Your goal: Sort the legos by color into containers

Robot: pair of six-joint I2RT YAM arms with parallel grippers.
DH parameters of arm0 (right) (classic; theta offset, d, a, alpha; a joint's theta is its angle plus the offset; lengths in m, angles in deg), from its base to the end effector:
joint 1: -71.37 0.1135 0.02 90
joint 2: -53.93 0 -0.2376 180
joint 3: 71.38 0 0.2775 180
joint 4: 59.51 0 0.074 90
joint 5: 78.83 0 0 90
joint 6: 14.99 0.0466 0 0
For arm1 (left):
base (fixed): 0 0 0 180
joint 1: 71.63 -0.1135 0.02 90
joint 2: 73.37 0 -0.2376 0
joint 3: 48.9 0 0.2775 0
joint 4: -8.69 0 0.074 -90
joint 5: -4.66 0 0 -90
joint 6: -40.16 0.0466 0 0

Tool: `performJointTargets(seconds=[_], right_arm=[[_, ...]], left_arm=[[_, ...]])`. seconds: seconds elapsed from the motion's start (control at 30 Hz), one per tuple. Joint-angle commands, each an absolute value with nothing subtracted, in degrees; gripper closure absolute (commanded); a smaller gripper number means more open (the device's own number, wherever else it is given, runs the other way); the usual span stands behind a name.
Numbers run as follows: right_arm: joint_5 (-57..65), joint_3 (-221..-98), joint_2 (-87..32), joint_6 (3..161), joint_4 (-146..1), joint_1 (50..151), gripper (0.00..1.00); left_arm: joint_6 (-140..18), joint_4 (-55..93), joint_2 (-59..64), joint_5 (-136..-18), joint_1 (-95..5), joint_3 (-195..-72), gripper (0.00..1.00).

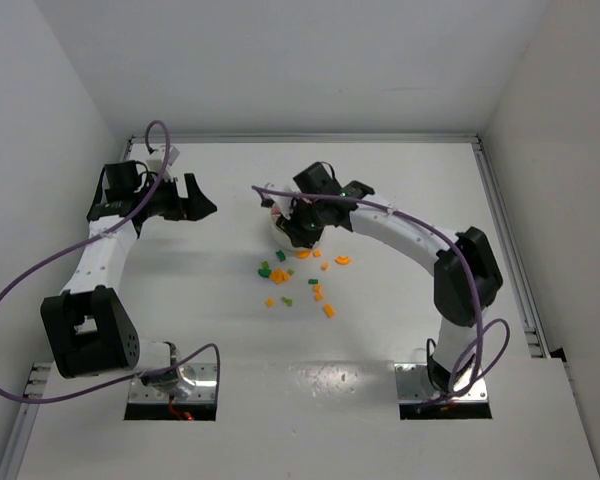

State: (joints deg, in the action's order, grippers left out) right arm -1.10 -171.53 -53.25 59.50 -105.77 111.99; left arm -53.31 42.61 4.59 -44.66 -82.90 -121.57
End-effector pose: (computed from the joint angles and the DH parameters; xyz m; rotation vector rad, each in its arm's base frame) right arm 0.3253 0.2921 0.2107 -1.2678 2.1864 0.4472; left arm 0.3310 0.0350 0.2512 0.0981 2.1510 -0.7158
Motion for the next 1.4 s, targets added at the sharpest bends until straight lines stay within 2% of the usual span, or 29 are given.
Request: performJointTargets(seconds=[0.0,0.1,0.17,0.37,0.57,0.7,1.03,1.37], right_arm=[[-8.87,-163.71,-47.59,59.27,-107.68,115.14,0.70],[-6.86,-158.08,-48.11,58.58,-107.68,118.83,0.70],[-4.83,-154.20,-46.80,58.58,-105.22,120.59,0.64],[-1.67,-152.60,-49.51,64.28,-101.44,122.96,0.63],[-0.60,-157.59,-55.57,68.50,-101.34,123.49,0.60],[-0.60,-158.83,-57.78,69.64,-101.35,124.02,0.54],[0.54,-162.61,-61.29,70.79,-101.96,125.60,0.55],[6.68,-165.61,-64.46,71.32,-103.10,128.67,0.64]], left_arm=[[-52.75,42.53,4.51,-43.77,-83.58,-123.61,0.00],[-53.27,42.53,4.51,-44.30,-83.58,-123.61,0.00],[-53.80,42.53,3.98,-44.82,-83.58,-123.09,0.00],[-54.85,41.48,2.66,-46.58,-83.58,-121.95,0.00],[-54.85,41.48,1.43,-47.20,-83.58,-120.63,0.00],[-54.33,41.48,0.90,-47.72,-83.58,-120.10,0.00],[-54.33,40.86,0.37,-47.73,-84.11,-119.04,0.00],[-54.33,40.86,-0.15,-47.73,-84.64,-118.52,0.00]])
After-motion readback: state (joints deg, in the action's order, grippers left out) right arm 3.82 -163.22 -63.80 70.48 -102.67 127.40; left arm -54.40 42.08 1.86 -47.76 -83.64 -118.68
